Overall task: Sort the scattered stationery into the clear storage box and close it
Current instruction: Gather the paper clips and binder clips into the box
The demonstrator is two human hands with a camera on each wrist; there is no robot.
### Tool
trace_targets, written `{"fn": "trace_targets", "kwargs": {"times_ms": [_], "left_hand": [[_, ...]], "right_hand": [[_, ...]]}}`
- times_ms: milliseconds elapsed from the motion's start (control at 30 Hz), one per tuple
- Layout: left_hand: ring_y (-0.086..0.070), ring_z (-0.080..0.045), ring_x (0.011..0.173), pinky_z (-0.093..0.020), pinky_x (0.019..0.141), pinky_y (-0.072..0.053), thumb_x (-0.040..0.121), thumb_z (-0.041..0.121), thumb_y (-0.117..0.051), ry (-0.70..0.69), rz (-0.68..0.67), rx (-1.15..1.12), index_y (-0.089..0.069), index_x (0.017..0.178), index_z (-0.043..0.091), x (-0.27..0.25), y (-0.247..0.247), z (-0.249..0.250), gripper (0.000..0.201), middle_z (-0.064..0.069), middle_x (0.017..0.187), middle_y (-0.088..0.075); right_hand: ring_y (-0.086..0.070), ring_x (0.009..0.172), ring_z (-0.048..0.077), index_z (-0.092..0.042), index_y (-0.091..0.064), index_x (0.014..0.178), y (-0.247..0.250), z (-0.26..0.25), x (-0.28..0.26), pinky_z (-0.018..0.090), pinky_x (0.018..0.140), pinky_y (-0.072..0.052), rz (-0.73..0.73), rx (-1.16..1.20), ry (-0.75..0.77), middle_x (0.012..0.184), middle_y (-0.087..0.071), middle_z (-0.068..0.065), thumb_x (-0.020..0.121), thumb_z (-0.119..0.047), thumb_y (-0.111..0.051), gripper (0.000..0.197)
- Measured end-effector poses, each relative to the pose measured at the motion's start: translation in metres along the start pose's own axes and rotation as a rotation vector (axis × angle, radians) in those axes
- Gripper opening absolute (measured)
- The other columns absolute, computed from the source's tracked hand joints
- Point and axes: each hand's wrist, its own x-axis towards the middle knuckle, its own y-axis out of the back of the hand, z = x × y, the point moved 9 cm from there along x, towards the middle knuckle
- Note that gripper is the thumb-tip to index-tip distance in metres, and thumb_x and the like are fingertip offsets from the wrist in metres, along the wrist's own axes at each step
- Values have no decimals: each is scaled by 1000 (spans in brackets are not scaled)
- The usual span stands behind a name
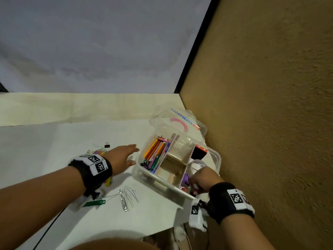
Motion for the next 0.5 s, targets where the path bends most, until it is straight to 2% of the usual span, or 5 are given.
{"fn": "trace_targets", "kwargs": {"times_ms": [133,233,300,400,500], "left_hand": [[-26,-17,144,-32,115,-26,91,20,-58,-18,21,-61,-15,150,26,-1,-4,2,74,4,159,-15],[-29,-15,142,-30,116,-26,91,12,-54,-135,149,-174,-17,149,30,-4,12,16,71,5,156,-22],[-26,-14,143,-28,116,-21,89,7,-50,-227,135,-94,-30,144,31,-4,14,28,64,8,156,-23],[-21,-11,144,-27,117,-22,88,11,-46,-248,6,79,-56,126,27,-4,3,36,42,13,153,-29],[-19,-9,145,-29,117,-24,90,12,-44,-213,-59,76,-61,119,24,-3,-4,34,35,15,152,-30]], "right_hand": [[-70,84,28,2,-69,90,-10,8,7,39,84,-57,20,-259,-52,75,-66,13,82,-4,-62,12],[-65,74,25,-6,-60,75,-10,3,3,27,70,-54,17,-312,-69,70,-60,9,86,-7,-57,12],[-57,66,19,-11,-51,67,-12,1,0,23,62,-46,-3,-358,-79,71,-56,7,87,-7,-56,21],[-61,89,21,-8,-63,93,-20,-4,-6,27,81,-50,-48,-402,-73,90,-59,6,88,-12,-57,9],[-58,111,22,-8,-60,116,-21,-10,-8,31,97,-47,-65,-486,-55,104,-60,8,91,-17,-55,27]]}}
